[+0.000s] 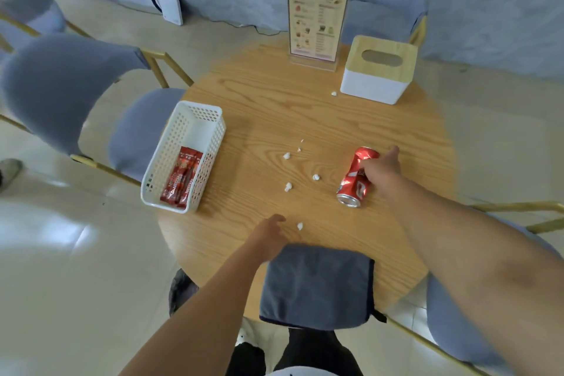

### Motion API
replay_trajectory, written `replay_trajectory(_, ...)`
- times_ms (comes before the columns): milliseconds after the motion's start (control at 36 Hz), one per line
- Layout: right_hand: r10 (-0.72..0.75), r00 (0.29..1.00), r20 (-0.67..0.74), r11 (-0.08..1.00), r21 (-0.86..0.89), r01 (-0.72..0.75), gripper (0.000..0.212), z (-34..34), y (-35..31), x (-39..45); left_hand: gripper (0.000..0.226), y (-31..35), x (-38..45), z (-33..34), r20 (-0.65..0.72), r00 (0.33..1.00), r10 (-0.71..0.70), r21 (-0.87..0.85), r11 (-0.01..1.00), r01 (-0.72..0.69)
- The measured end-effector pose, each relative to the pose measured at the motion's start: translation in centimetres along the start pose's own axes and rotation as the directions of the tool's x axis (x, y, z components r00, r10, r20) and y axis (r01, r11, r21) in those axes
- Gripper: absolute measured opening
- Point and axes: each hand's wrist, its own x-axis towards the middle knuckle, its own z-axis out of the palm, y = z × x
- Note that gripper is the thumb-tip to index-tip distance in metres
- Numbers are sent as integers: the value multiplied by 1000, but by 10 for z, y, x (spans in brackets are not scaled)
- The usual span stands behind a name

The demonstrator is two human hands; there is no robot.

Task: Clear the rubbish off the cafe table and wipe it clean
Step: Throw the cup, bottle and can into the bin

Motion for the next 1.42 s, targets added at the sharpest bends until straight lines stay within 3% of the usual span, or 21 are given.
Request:
replay_trajectory(167, 53, 998, 39, 999, -7, -53, 87, 11, 10, -22, 43, -16, -12, -16, -6, 999, -41, -16, 999, 41)
replay_trajectory(306, 59, 993, 100, 991, 115, -71, 60, 25, 21, -46, 34, -29, -24, -24, -37, 999, -19, -93, 996, 16)
replay_trajectory(472, -75, 961, 267, 985, 171, 29, 50, 54, 28, -122, 29, -58, -51, -34, -56, 998, -25, -336, 942, 5)
replay_trajectory(639, -167, 950, 264, 965, 243, 102, 31, 121, 53, -230, 21, -122, -88, -50, 8, 1000, -24, -655, 756, 23)
replay_trajectory(750, -205, 954, 217, 964, 214, 158, 15, 194, 84, -310, 20, -189, -111, -56, 10, 999, -49, -828, 560, 36)
replay_trajectory(833, -211, 953, 218, 962, 218, 163, 17, 251, 116, -360, 15, -247, -116, -59, -5, 987, -158, -914, 402, 60)
replay_trajectory(917, -206, 931, 302, 978, 105, 182, 22, 295, 154, -395, 16, -306, -120, -56, 26, 958, -287, -962, 255, 102)
replay_trajectory(1083, -100, 885, 455, 965, -172, 198, 20, 338, 229, -399, 31, -381, -121, -22, 35, 931, -364, -965, 229, 125)
replay_trajectory(1139, -42, 875, 483, 945, -264, 192, 18, 354, 259, -384, 35, -401, -105, -5, 52, 918, -392, -975, 178, 131)
replay_trajectory(1222, 14, 868, 496, 916, -355, 189, 8, 381, 300, -351, 36, -426, -70, 22, 138, 903, -407, -969, 133, 208)
replay_trajectory(1306, 104, 862, 496, 892, -430, 140, 19, 408, 333, -317, 38, -445, -32, 40, 247, 894, -374, -939, 135, 316)
replay_trajectory(1417, 218, 836, 504, 874, -481, 62, 25, 459, 372, -264, 32, -477, 32, 64, 270, 890, -368, -916, 188, 356)
